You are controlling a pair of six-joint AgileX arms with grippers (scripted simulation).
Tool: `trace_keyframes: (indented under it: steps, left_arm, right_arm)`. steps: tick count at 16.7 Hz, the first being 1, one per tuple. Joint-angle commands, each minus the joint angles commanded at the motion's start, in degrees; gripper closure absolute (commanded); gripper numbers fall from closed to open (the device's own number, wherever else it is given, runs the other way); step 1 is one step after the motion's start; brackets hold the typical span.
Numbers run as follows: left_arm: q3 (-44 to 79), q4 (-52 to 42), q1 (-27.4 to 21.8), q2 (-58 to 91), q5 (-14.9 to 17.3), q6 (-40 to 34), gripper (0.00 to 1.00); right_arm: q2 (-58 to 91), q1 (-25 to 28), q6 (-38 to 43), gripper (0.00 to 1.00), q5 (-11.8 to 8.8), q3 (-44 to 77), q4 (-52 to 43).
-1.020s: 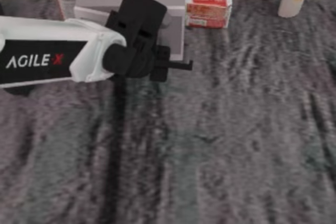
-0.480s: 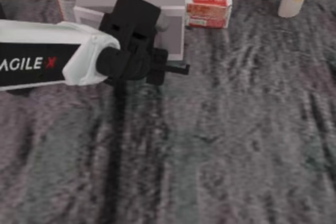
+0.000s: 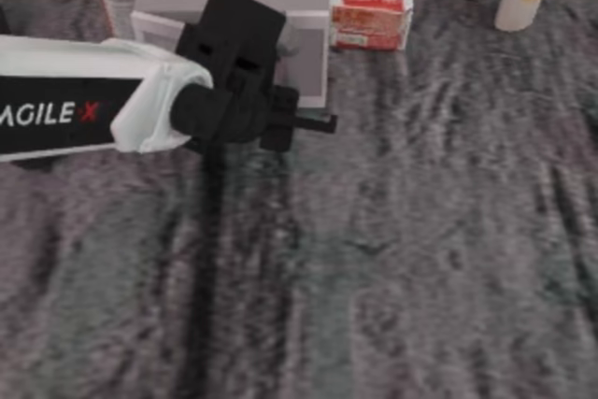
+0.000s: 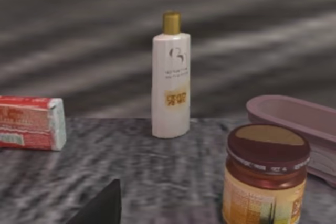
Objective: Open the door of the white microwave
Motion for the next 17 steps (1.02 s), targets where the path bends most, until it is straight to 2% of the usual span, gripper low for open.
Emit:
trace_keyframes:
  steps: [13,17]
  left_arm:
    - [0.0,0.0,0.0,0.0,0.0,0.0,1.00]
    - [-0.8,0.3,0.0,-0.5,1.1,0.9,1.00]
  right_arm:
    - [0.0,0.0,0.0,0.00,0.0,0.0,0.0]
    - [0.0,0.0,0.0,0.00,0.0,0.0,0.0]
